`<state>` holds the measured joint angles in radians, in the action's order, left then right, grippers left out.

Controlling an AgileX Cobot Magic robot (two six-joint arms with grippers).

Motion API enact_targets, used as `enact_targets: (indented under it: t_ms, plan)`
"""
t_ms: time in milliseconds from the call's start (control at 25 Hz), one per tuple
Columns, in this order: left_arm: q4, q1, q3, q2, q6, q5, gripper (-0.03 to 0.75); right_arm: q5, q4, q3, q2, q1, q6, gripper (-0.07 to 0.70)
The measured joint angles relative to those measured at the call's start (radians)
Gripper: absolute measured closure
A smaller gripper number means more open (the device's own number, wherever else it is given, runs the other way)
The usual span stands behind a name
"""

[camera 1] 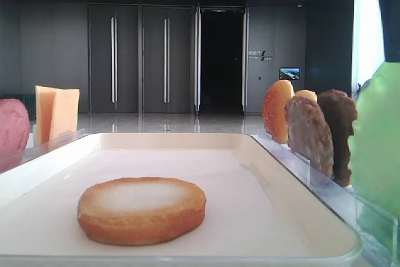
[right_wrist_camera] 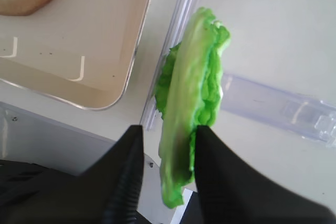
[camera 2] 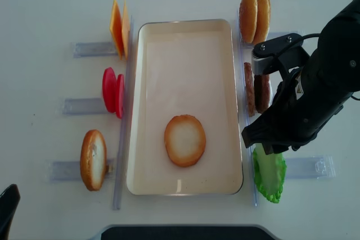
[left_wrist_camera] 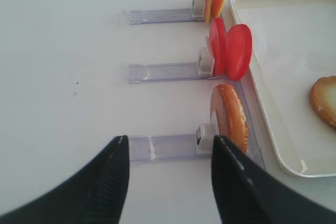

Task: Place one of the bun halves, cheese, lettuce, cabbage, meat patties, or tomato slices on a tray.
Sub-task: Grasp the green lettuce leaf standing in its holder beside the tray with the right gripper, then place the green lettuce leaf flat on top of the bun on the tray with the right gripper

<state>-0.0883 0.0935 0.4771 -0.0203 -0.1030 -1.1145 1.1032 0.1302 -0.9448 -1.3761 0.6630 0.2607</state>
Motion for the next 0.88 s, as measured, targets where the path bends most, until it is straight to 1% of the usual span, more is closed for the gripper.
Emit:
enact_targets:
  t_ms: [40, 160, 320, 560, 880]
  plan:
    - [0.0, 0.0, 0.0, 0.0, 0.0, 0.0, 0.324, 0.0, -0.003, 0.0, 0.0, 0.0, 0.0, 0.442]
    - [0.0, 0.0, 0.0, 0.0, 0.0, 0.0, 0.324, 0.0, -0.008, 0.0, 0.0, 0.0, 0.0, 0.514]
    - [0.0, 0.0, 0.0, 0.0, 0.0, 0.0, 0.324, 0.001, -0.018, 0.0, 0.0, 0.0, -0.001, 0.589]
    - [0.0, 0.0, 0.0, 0.0, 0.0, 0.0, 0.324, 0.014, -0.041, 0.0, 0.0, 0.0, -0.007, 0.597]
    - [0.0, 0.0, 0.0, 0.0, 0.0, 0.0, 0.324, 0.035, -0.038, -0.002, 0.0, 0.0, -0.007, 0.597]
